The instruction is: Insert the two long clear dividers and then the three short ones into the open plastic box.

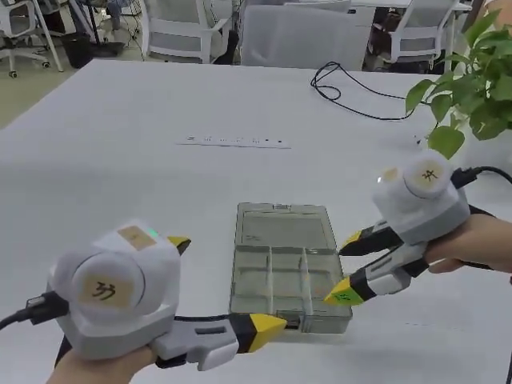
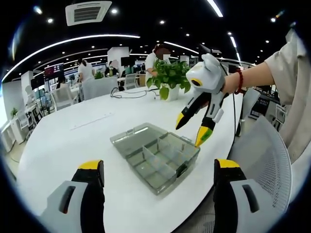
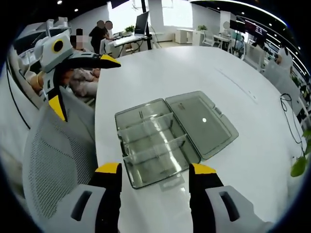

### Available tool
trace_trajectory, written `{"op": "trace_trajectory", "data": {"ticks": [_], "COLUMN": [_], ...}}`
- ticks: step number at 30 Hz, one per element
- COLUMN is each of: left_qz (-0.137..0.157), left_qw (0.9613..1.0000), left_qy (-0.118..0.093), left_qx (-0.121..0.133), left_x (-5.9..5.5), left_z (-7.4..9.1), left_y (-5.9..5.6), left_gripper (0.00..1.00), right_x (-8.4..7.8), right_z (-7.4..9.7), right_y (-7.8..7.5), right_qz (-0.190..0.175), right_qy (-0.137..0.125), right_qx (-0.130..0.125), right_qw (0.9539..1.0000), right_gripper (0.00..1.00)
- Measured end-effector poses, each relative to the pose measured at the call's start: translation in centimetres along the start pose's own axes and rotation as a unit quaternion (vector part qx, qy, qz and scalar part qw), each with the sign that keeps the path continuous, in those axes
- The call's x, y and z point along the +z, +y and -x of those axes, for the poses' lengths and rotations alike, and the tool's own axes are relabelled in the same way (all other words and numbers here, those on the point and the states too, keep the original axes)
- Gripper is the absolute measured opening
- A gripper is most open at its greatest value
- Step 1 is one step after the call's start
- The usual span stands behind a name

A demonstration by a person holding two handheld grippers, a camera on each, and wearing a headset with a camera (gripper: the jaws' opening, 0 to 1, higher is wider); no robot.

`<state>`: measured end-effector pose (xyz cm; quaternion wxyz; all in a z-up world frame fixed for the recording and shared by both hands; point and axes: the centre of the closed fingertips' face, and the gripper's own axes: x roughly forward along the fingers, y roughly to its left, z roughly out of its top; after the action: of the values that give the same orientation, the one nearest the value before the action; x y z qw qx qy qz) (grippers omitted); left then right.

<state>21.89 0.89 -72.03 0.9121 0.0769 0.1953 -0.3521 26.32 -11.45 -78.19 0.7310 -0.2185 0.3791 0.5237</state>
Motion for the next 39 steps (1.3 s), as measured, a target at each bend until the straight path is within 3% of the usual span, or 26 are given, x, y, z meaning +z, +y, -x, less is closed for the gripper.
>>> {"op": "trace_trajectory", "data": {"ticks": [18, 26, 31, 39], "left_qz": [-0.005, -0.012, -0.011, -0.015], "left_qw": [1.0, 0.9999, 0.9998, 0.9998], "left_qy": [-0.003, -0.005, -0.004, -0.003], "left_qx": [0.004, 0.008, 0.014, 0.015], "left_x": [0.2, 0.3, 0.3, 0.3], "left_z": [-0.1, 0.1, 0.2, 0.4], "left_y": [-0.1, -0.2, -0.1, -0.4], "left_gripper": [0.95, 0.94, 0.93, 0.92], "right_x": [-5.9, -7.8, -8.7, -9.6], "right_z": [0.4, 0.0, -0.2, -0.7], "right_y": [-2.2, -2.4, -2.9, -3.1], "right_qz": [0.039, 0.095, 0.116, 0.142], "right_qy": [0.064, 0.097, 0.119, 0.135], "right_qx": [-0.01, -0.001, 0.001, 0.013], "right_qw": [0.9971, 0.9907, 0.986, 0.9805], "right_gripper": [0.57, 0.51, 0.47, 0.41]}}
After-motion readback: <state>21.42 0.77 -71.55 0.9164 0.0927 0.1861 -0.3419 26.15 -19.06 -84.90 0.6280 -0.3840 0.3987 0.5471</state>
